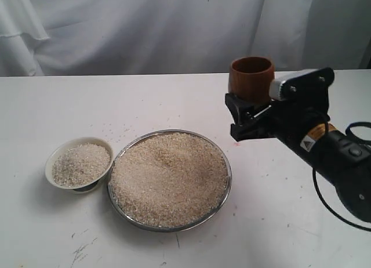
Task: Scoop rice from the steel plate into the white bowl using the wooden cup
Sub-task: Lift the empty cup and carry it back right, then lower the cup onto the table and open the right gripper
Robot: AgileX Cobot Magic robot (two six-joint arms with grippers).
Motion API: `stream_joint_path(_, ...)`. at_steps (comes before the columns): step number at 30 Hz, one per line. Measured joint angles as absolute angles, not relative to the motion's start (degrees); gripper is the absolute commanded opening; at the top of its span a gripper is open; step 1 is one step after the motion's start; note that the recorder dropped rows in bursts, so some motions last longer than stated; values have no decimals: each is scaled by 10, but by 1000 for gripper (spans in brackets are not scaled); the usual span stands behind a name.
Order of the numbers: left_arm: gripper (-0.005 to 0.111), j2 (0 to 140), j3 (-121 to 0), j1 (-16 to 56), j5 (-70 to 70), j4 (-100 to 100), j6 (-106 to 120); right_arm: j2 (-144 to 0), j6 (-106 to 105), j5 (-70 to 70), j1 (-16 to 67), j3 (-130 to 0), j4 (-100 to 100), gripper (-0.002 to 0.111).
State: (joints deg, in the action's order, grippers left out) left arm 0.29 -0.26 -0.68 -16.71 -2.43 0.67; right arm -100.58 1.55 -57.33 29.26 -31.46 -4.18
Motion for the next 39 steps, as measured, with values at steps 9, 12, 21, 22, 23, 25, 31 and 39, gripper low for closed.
stream_joint_path(9,0,3,-3,-7,-167,-24,7,-1045,17,-594,284,-269,-66,0)
stream_joint_path(12,0,3,-3,-7,-167,-24,7,-1070,17,-606,284,-269,-78,0)
stream_joint_path(21,0,3,-3,-7,-167,-24,7,-1174,0,-677,258,-289,-60,0)
stream_joint_path(22,0,3,-3,-7,-167,-24,7,-1177,0,-677,257,-293,-57,0)
stream_joint_path(23,0,3,-3,-7,-167,-24,7,-1181,0,-679,254,-300,-52,0)
stream_joint_path(25,0,3,-3,-7,-167,-24,7,-1191,0,-683,252,-312,-42,0)
stream_joint_path(31,0,3,-3,-7,-167,-24,7,-1222,0,-685,252,-320,-30,0)
stream_joint_path(39,0,3,-3,-7,-167,-24,7,-1237,0,-687,252,-320,-19,0)
